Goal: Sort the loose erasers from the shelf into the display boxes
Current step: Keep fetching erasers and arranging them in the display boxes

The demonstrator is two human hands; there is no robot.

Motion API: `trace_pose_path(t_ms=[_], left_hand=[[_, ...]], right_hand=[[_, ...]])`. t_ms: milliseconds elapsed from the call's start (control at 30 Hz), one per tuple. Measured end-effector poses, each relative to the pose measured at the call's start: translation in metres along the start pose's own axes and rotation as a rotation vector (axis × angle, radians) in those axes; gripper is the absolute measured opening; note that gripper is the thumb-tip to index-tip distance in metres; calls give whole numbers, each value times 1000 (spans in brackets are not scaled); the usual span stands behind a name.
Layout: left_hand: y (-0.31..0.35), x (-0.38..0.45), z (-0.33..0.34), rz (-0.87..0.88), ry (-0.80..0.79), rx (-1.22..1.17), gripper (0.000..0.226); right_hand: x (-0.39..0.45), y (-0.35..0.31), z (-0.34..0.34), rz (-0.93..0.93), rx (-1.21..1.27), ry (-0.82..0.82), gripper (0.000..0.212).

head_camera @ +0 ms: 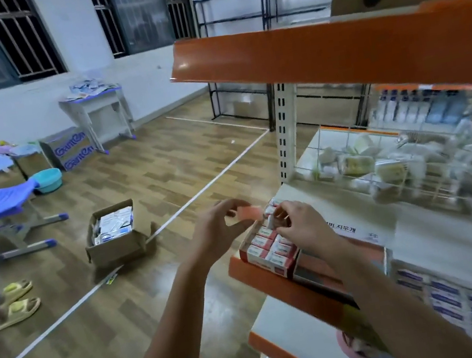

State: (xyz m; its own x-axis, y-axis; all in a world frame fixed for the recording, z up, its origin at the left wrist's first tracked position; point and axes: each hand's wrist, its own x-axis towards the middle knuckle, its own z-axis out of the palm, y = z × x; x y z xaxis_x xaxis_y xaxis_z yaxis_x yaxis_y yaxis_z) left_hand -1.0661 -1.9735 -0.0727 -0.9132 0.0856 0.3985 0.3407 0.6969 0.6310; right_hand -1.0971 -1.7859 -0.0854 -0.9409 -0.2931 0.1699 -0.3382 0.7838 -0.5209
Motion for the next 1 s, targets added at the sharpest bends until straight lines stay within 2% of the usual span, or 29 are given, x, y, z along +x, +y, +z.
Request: trace_pose_path(t_ms=[367, 533, 700, 833, 1000], left_hand=[[-62, 55, -1, 128, -279, -130, 33], [-66, 69, -1, 182, -393, -180, 32], [-48, 71, 10, 300, -516, -222, 31], [-14, 58, 30, 468, -627, -216, 32], [25, 39, 57, 638, -814, -46, 39]], right_hand=[[17, -10, 46, 199, -234, 216, 24], [17, -19, 50, 254, -274, 236, 24], [-11, -19, 29, 404, -223, 324, 34], [-56, -5, -3, 605, -284, 458, 26], [-106, 5, -18, 760, -263, 606, 18]])
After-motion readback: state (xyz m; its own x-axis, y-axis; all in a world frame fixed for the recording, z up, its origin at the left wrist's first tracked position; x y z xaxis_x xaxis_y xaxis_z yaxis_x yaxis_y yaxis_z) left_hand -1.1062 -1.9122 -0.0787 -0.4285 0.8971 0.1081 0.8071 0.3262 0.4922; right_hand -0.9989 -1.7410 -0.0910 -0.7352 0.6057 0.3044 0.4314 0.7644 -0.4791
